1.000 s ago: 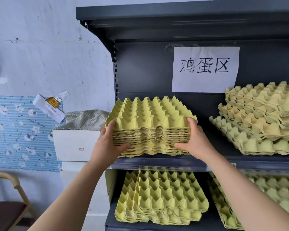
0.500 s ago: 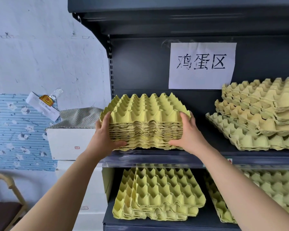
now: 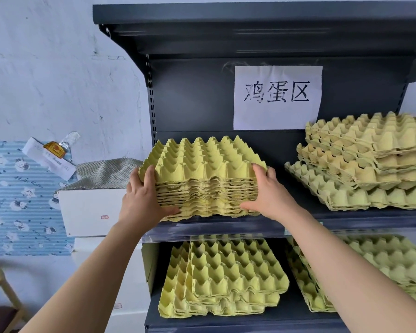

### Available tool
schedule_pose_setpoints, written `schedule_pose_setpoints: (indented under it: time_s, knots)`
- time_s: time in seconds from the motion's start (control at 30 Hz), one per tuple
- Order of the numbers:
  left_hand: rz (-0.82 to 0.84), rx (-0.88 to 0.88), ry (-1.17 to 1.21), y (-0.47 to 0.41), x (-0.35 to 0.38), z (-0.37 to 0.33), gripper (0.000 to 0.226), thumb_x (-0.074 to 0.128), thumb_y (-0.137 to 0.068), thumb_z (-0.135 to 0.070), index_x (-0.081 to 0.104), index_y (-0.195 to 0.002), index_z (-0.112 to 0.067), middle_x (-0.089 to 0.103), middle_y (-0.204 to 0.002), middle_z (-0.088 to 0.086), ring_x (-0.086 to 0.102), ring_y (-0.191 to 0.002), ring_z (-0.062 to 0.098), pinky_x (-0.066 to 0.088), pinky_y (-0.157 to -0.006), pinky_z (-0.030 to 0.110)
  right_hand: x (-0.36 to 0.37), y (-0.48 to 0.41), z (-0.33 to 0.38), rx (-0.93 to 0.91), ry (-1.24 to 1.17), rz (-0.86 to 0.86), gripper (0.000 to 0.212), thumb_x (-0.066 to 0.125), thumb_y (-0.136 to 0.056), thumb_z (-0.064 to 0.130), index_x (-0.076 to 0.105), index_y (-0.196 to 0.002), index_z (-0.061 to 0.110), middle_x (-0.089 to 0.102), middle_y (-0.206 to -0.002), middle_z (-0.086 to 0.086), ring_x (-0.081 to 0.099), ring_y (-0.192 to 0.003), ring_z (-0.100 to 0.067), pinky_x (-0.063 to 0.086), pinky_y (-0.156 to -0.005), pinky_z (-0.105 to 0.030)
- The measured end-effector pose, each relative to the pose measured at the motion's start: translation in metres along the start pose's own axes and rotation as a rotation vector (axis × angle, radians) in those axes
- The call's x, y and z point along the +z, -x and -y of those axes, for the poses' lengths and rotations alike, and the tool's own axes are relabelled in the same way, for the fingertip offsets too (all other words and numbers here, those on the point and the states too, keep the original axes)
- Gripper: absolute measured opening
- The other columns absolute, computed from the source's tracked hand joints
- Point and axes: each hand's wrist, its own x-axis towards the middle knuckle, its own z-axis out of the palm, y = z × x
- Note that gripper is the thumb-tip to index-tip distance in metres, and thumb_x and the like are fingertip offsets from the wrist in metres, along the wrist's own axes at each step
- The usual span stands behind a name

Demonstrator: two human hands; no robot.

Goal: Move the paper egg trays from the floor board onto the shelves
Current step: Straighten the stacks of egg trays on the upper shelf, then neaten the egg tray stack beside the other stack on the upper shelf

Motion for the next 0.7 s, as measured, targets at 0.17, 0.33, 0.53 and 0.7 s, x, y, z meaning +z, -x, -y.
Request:
schedule_pose_setpoints:
  time_s: [0.17, 0.33, 0.53, 0.7]
  knots:
    - [-0.210, 0.150, -0.104, 0.005, -0.009, -0.027, 0.084, 0.074, -0.072, -0.049, 0.037, -0.140, -0.015, 0.026, -0.149, 0.015, 0.025, -0.135, 0.037, 0.024, -0.110, 0.049, -0.024, 0.012, 0.004, -0.090, 0.081, -0.177, 0.071, 0.069, -0.082, 0.036, 0.032, -0.142, 0.024, 0.031, -0.145, -0.004, 0.048, -0.118, -0.022, 0.044, -0.091, -0.032]
    - [-0.268, 0.333, -0.075, 0.012, -0.011, -0.085, 0.057, 0.067, -0.082, -0.045, 0.057, -0.127, -0.011, 0.056, -0.129, 0.010, 0.045, -0.121, 0.035, 0.034, -0.102, 0.047, -0.052, 0.032, -0.011, -0.119, 0.080, -0.265, 0.047, 0.060, -0.090, 0.032, 0.049, -0.134, 0.019, 0.050, -0.136, 0.004, 0.051, -0.117, -0.016, 0.042, -0.093, -0.029]
    - [-0.199, 0.480, 0.033, 0.023, 0.010, -0.174, 0.049, 0.058, -0.089, -0.043, 0.056, -0.129, -0.014, 0.060, -0.125, 0.005, 0.054, -0.113, 0.028, 0.041, -0.097, 0.040, -0.093, 0.052, -0.067, -0.048, 0.123, -0.318, 0.035, 0.060, -0.089, 0.028, 0.060, -0.123, 0.019, 0.060, -0.124, 0.003, 0.057, -0.108, -0.018, 0.047, -0.087, -0.031]
    - [-0.171, 0.547, 0.109, 0.024, 0.041, -0.261, 0.049, 0.060, -0.088, -0.043, 0.057, -0.128, -0.016, 0.062, -0.120, 0.003, 0.055, -0.109, 0.026, 0.045, -0.092, 0.038, -0.136, 0.064, -0.134, -0.032, 0.165, -0.331, 0.039, 0.062, -0.089, 0.029, 0.058, -0.126, 0.020, 0.058, -0.130, 0.002, 0.058, -0.110, -0.016, 0.044, -0.094, -0.030]
